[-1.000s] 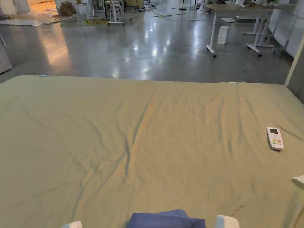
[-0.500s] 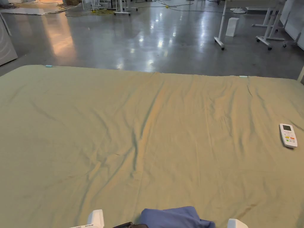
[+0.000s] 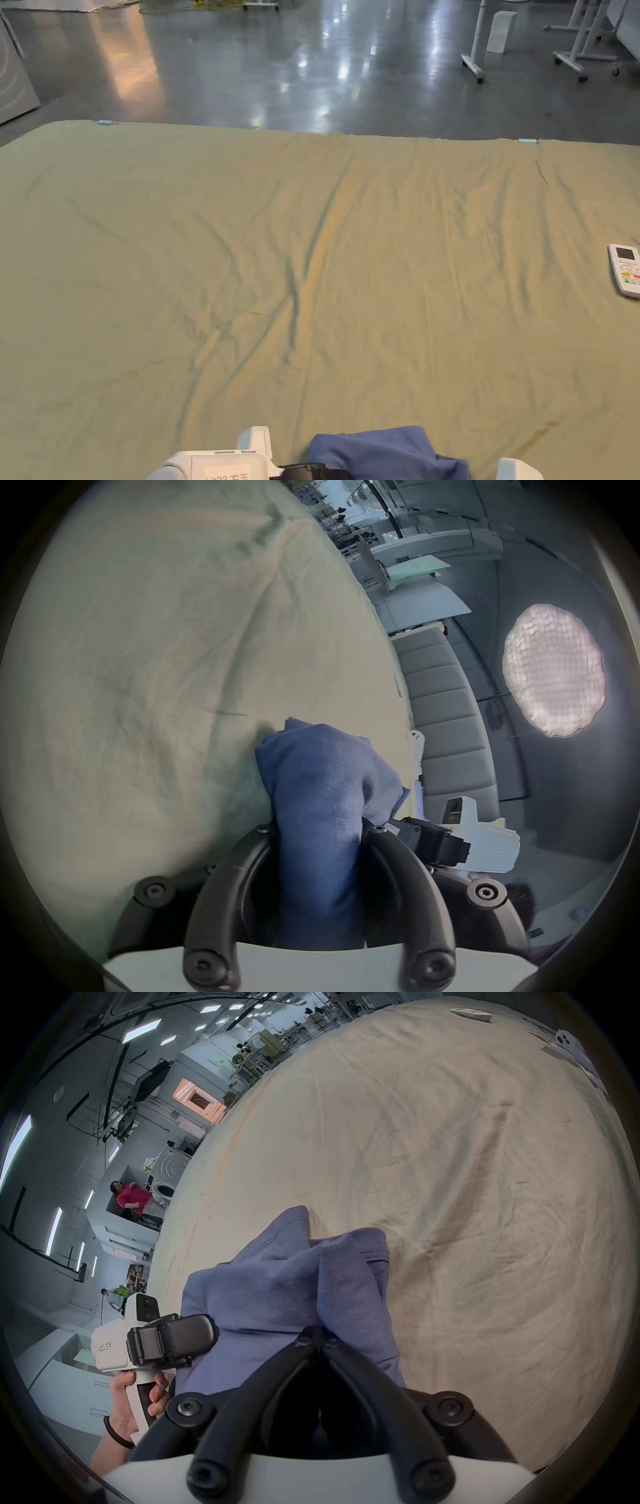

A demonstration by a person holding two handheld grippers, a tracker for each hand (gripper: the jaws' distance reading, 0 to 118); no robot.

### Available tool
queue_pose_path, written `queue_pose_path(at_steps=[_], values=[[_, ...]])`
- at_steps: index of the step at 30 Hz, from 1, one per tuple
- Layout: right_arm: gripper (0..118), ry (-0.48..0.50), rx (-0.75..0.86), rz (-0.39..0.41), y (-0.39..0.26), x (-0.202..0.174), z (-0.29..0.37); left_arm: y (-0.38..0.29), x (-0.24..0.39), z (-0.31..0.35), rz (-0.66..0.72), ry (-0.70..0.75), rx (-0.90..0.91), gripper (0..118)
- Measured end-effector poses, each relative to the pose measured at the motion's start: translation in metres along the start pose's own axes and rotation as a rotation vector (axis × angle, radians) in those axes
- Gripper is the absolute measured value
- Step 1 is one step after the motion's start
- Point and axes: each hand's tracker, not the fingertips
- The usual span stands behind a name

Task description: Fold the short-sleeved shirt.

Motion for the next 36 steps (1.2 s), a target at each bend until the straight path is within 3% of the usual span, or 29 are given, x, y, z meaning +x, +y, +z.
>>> queue_pose_path(at_steps=[7,10,12,15,20,25,31,32,35,36], values=[[0,-0.006,0.038,-0.017,-0.007,-0.003,0.004,-0.002,0.012,-0.002,-0.02,0.072,0.013,33],[0,-0.029,0.062,0.043,-0.001,-0.014,0.013,0.008,0.019,0.007,0.006,0.077,0.003,34],[0,-0.015,0.141,0.078,-0.005,-0.028,0.031,0.009,0.034,0.03,-0.008,0.029,0.052,34],[0,0.076,0.19,0.04,-0.011,-0.031,0.058,0.034,0.033,0.085,-0.012,-0.071,0.1,34],[0,0.064,0.195,0.095,-0.029,-0.02,0.083,0.091,-0.005,0.23,-0.073,0.116,0.23,34],[0,0.017,0.182,0.132,-0.053,-0.007,0.091,0.146,-0.07,0.345,-0.051,0.495,0.259,34],[0,-0.033,0.157,0.092,-0.071,-0.003,0.089,0.171,-0.149,0.366,0.024,0.565,0.209,34],[0,-0.011,0.135,0.081,-0.075,-0.001,0.089,0.171,-0.158,0.359,0.018,0.59,0.198,36],[0,-0.021,0.124,0.114,-0.074,-0.002,0.087,0.157,-0.148,0.339,-0.022,0.75,0.189,69],[0,-0.034,0.129,0.14,-0.074,-0.003,0.088,0.155,-0.149,0.34,-0.015,0.81,0.204,70]])
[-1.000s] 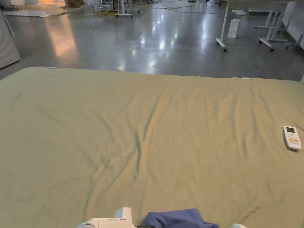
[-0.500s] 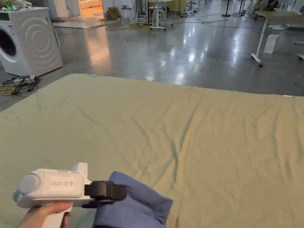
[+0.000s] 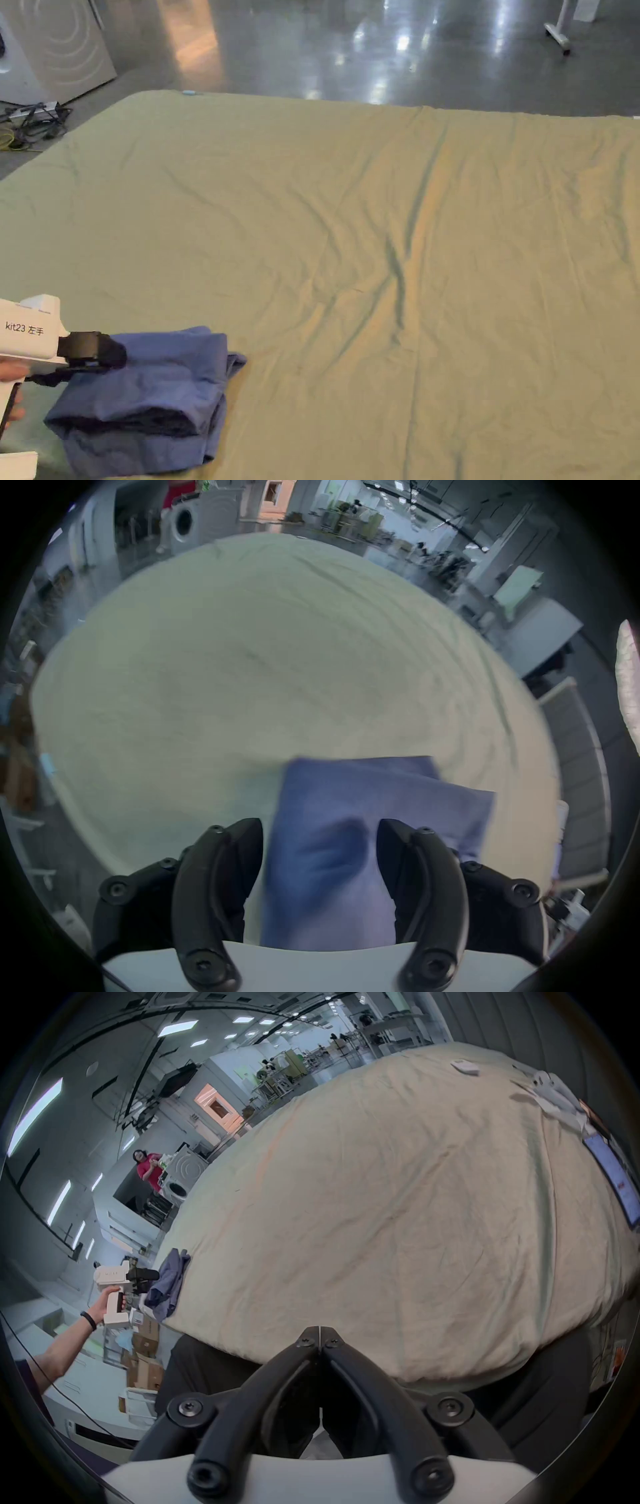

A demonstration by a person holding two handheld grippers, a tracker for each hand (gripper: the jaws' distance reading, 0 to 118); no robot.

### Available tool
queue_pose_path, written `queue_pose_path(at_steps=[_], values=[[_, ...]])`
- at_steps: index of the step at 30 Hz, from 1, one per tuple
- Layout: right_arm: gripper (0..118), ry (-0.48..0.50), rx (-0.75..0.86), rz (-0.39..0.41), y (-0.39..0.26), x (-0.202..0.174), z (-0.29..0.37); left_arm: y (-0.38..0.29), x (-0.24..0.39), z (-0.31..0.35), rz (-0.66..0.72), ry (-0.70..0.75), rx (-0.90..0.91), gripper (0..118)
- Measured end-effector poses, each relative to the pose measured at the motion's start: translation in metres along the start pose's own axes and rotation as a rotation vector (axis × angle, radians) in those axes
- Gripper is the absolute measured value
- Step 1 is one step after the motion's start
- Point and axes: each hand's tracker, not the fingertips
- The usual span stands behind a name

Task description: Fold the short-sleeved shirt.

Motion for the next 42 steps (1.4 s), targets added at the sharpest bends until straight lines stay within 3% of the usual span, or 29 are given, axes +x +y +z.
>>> queue_pose_path(at_steps=[2,4,6,8,12,15,16,19,22,24,26,28,29,31,34,42], values=[[0,-0.011,0.054,0.04,0.006,0.002,0.006,-0.001,-0.005,0.016,0.067,0.181,0.006,70],[0,-0.015,0.078,0.031,0.012,0.01,0.012,-0.003,-0.004,0.047,0.046,0.275,0.092,68],[0,-0.06,0.113,0.049,0.022,0.013,0.02,-0.015,0.024,0.089,-0.125,0.311,0.244,67],[0,-0.079,0.172,0.115,0.031,0.013,0.031,-0.031,0.062,0.132,-0.196,0.231,0.377,67],[0,-0.097,0.303,0.219,0.051,-0.002,0.063,-0.082,0.153,0.212,-0.216,-0.071,0.659,66],[0,-0.108,0.43,0.293,0.062,-0.017,0.092,-0.127,0.233,0.245,-0.311,-0.124,0.829,66],[0,-0.099,0.466,0.308,0.073,-0.046,0.106,-0.142,0.256,0.251,-0.298,-0.131,0.86,66],[0,-0.084,0.558,0.281,0.081,-0.056,0.12,-0.172,0.305,0.255,-0.33,-0.182,0.933,66],[0,-0.077,0.624,0.314,0.082,-0.068,0.132,-0.202,0.348,0.252,-0.424,-0.111,0.974,57],[0,-0.083,0.675,0.351,0.084,-0.076,0.14,-0.216,0.366,0.249,-0.432,-0.153,0.957,39],[0,-0.102,0.711,0.335,0.083,-0.083,0.146,-0.225,0.373,0.248,-0.4,-0.215,0.947,16],[0,-0.09,0.708,0.326,0.081,-0.087,0.153,-0.238,0.375,0.247,-0.414,-0.227,0.957,12],[0,-0.086,0.712,0.329,0.077,-0.089,0.158,-0.243,0.372,0.247,-0.433,-0.236,0.965,5],[0,-0.089,0.726,0.352,0.066,-0.094,0.166,-0.258,0.365,0.244,-0.549,-0.296,0.954,4],[0,-0.098,0.724,0.382,0.05,-0.091,0.174,-0.272,0.358,0.245,-0.52,-0.164,0.941,4],[0,-0.136,0.732,0.378,0.045,-0.079,0.17,-0.27,0.357,0.248,-0.486,-0.165,0.915,4]])
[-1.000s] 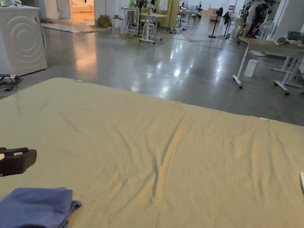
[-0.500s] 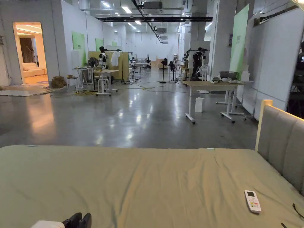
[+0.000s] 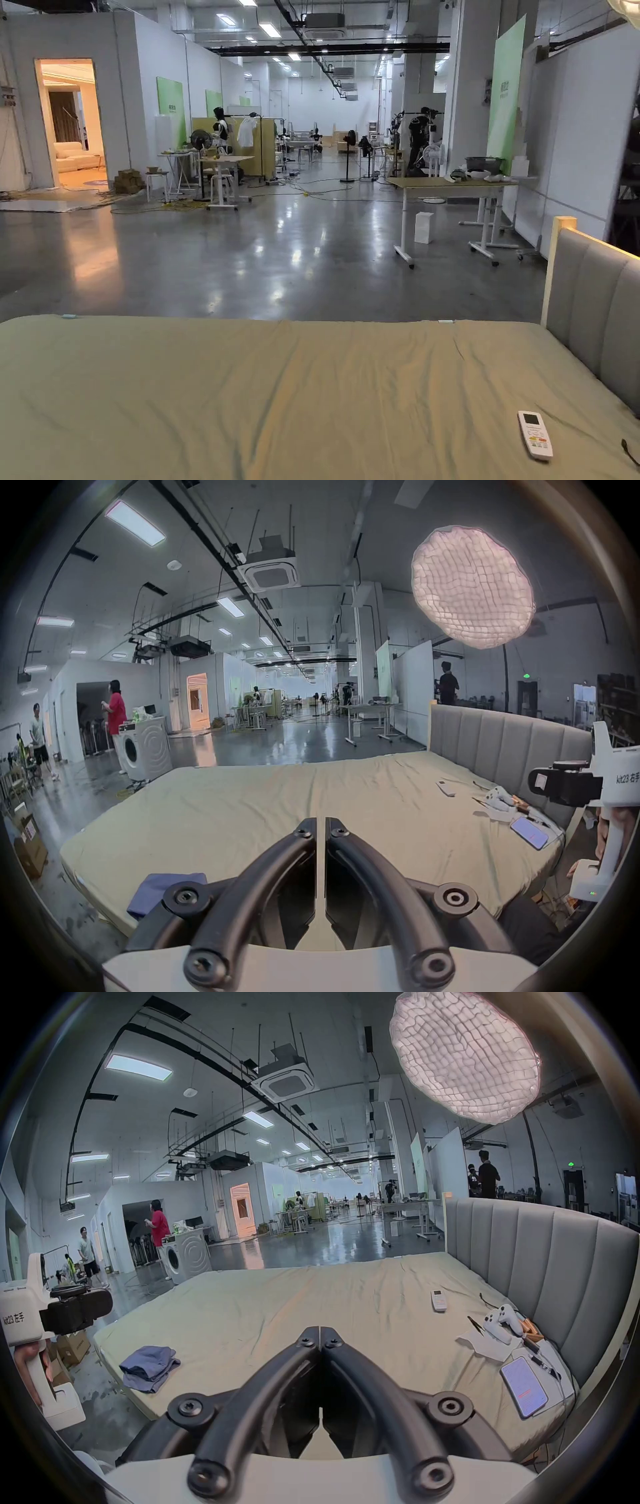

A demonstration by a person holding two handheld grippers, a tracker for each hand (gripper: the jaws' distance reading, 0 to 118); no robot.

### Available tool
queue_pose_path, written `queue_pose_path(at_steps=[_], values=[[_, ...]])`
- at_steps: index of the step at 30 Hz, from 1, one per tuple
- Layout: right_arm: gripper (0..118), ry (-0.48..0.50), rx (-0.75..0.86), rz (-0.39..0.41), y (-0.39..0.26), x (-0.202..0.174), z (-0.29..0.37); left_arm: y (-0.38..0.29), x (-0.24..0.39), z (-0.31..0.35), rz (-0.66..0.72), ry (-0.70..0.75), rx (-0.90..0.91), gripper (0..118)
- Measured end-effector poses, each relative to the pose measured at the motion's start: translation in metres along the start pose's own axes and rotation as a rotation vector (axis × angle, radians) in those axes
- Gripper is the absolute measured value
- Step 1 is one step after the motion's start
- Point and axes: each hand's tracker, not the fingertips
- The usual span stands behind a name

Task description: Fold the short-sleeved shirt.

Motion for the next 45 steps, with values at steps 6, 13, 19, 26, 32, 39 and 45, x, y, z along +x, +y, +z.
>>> queue_pose_path(at_steps=[6,13,19,26,32,39,45], values=[[0,0.001,0.0,0.032,-0.002,-0.003,0.0,0.001,0.006,-0.004,-0.004,-0.033,-0.006,4],[52,0.002,0.01,0.039,-0.002,-0.006,0.002,0.002,0.011,-0.005,-0.031,-0.033,-0.017,69],[100,-0.016,0.027,0.055,-0.004,-0.009,0.002,0.002,0.01,-0.004,0.011,-0.039,0.0,106],[118,-0.01,0.062,0.062,-0.002,-0.012,0.003,0.006,0.013,-0.004,0.013,-0.04,0.026,118],[118,-0.023,0.05,0.068,-0.001,-0.011,0.002,0.008,0.015,-0.005,-0.006,-0.054,0.02,118],[118,-0.025,0.053,0.072,0.0,-0.011,0.005,0.014,0.01,-0.002,0.006,-0.058,0.029,118],[118,-0.026,0.064,0.043,0.0,-0.009,0.004,0.011,0.01,-0.004,0.018,-0.053,0.005,118]])
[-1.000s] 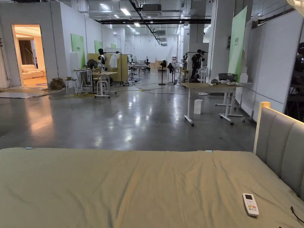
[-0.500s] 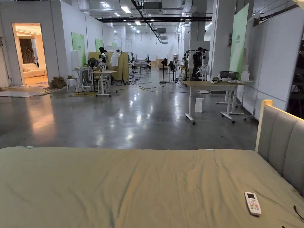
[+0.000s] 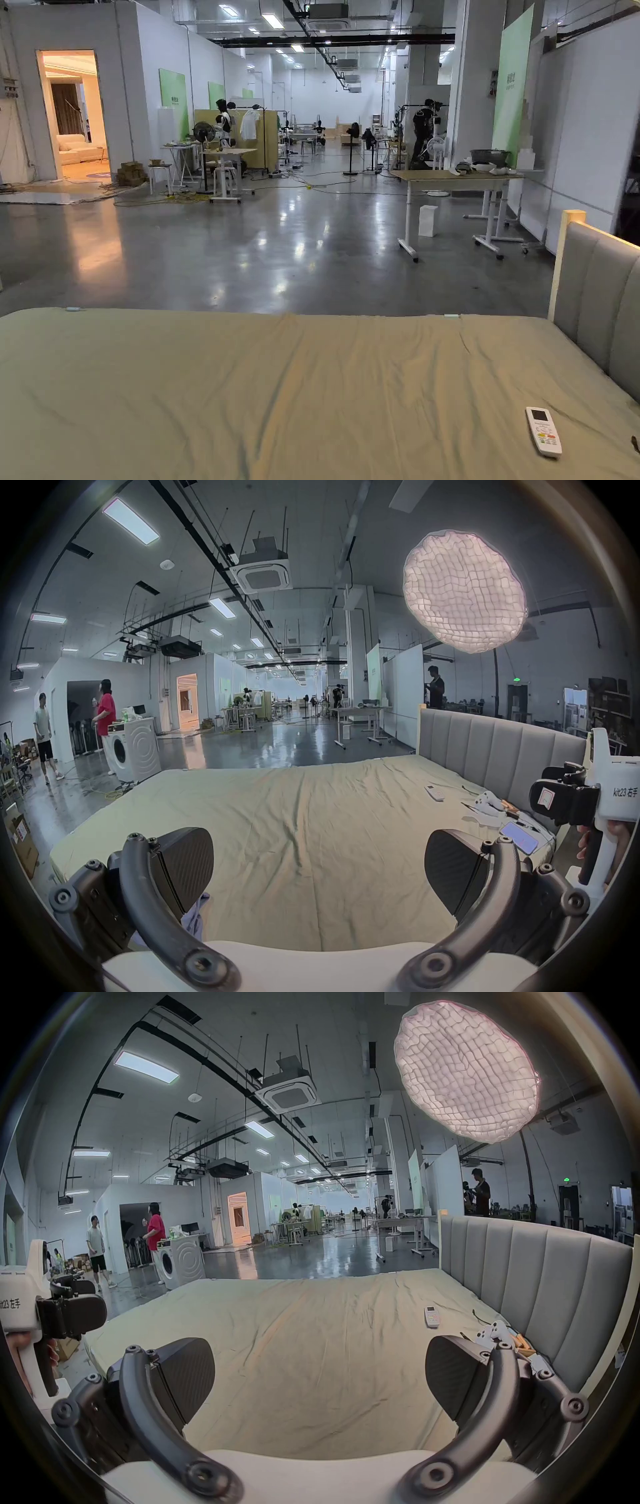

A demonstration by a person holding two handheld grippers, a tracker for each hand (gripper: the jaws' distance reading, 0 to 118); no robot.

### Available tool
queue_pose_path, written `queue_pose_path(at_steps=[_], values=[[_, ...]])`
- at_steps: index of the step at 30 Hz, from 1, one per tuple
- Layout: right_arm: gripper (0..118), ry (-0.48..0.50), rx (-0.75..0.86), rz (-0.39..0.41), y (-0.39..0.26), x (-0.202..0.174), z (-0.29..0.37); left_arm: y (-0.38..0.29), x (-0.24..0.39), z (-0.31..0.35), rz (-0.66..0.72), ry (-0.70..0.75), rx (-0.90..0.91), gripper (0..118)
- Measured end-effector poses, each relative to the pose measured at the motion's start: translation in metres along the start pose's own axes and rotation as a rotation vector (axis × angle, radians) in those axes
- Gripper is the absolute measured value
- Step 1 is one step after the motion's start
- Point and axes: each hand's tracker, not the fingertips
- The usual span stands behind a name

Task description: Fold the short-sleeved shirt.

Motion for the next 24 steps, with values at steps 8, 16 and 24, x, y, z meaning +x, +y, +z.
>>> queue_pose_path(at_steps=[8,16,24], values=[[118,-0.005,-0.001,0.002,0.0015,-0.0003,0.0002,-0.0027,-0.0013,-0.0011,0.002,-0.004,-0.009,118],[118,-0.006,0.016,0.014,0.006,-0.0046,0.0014,-0.0003,-0.0029,-0.0011,0.014,0.0,-0.002,118],[118,0.001,0.018,0.025,0.0069,-0.0062,0.0007,-0.0011,-0.0032,-0.0008,0.019,-0.008,-0.005,118]])
